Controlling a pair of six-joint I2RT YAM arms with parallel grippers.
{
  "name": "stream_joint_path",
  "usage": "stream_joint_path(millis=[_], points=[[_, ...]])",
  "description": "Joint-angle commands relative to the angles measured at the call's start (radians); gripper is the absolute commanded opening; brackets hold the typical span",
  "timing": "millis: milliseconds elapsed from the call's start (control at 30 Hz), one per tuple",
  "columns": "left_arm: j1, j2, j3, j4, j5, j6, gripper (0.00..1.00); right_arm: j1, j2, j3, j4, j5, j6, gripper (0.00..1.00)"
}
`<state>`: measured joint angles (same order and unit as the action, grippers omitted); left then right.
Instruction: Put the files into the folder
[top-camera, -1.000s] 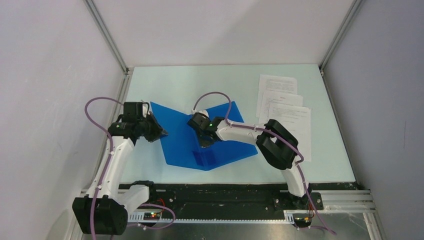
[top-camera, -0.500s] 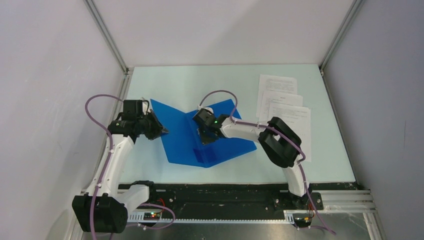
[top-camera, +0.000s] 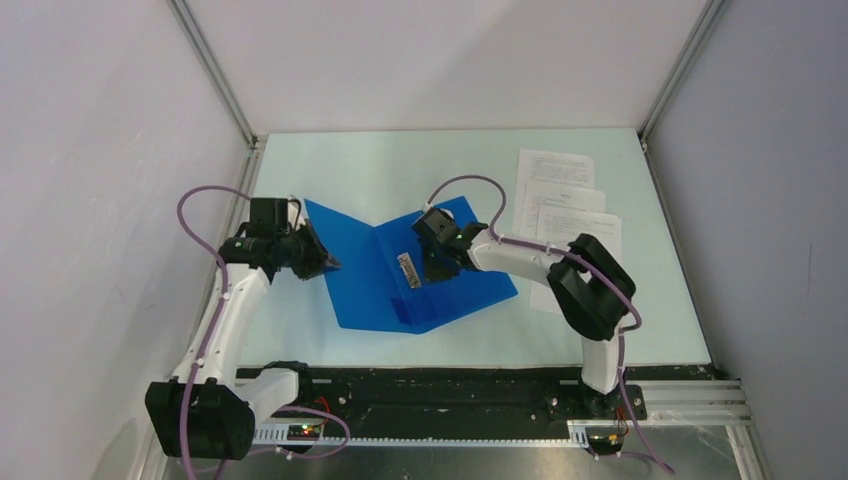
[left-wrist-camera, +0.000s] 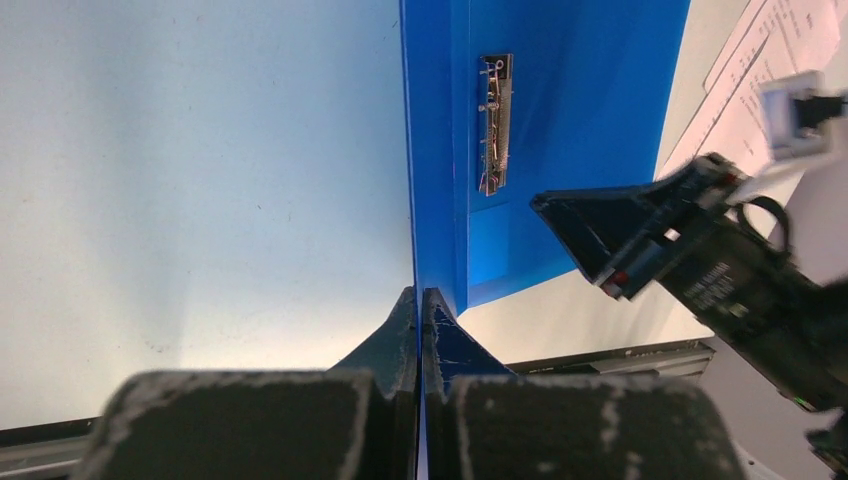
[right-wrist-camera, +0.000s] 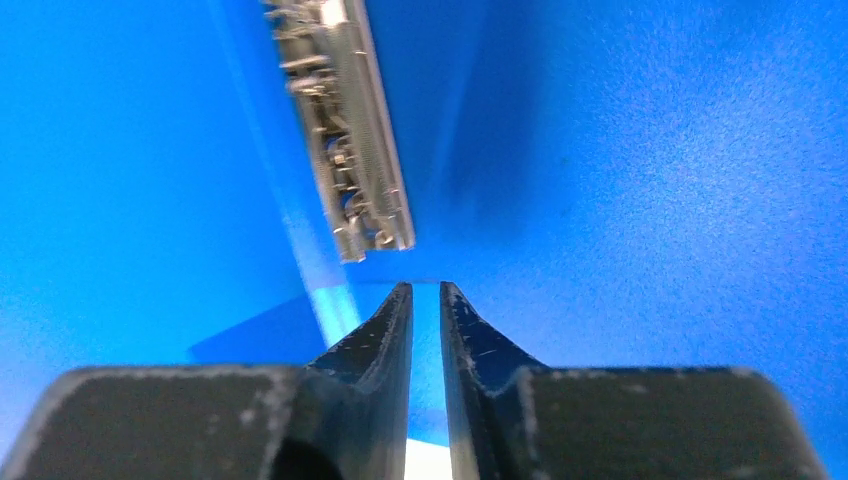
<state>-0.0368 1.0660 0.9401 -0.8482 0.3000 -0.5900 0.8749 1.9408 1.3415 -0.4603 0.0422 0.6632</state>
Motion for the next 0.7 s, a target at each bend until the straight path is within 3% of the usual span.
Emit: stream_joint_path(millis=[0, 167, 233, 300, 333, 400, 467, 533, 667], points=[[-0.002, 0.012, 0.047, 0.003, 0.042, 0.06, 0.0, -0.016, -0.147, 0.017, -0.004, 0.064, -0.014, 0.25], [-0.001, 0.05, 0.082, 0.0, -0.012, 0.121, 0.0, -0.16, -0.173, 0.001, -0.06, 0.086, -0.068, 0.54], [-0.002, 0.075, 0.12, 0.001, -0.074, 0.146, 0.0, -0.222, -0.186, -0.024, -0.066, 0.06, -0.1, 0.6], [0.0, 0.118, 0.177, -0.009, -0.143, 0.167, 0.23, -0.284, -0.205, -0.059, -0.065, 0.024, -0.117, 0.65], [0.001, 0.151, 0.2, -0.03, -0.189, 0.172, 0.53, -0.3, -0.213, -0.088, -0.06, 0.01, -0.121, 0.67], [0.0, 0.194, 0.278, -0.072, -0.268, 0.182, 0.86, -0.359, -0.24, -0.137, -0.046, -0.042, -0.125, 0.7], [0.0, 0.21, 0.381, -0.116, -0.421, 0.169, 0.97, -0.411, -0.27, -0.189, -0.024, -0.098, -0.129, 0.72], [0.0, 0.203, 0.451, -0.153, -0.557, 0.154, 0.99, -0.451, -0.284, -0.229, -0.004, -0.155, -0.136, 0.72], [-0.027, 0.143, 0.58, -0.194, -0.664, 0.163, 1.0, -0.471, -0.263, -0.271, 0.009, -0.208, -0.155, 0.73]])
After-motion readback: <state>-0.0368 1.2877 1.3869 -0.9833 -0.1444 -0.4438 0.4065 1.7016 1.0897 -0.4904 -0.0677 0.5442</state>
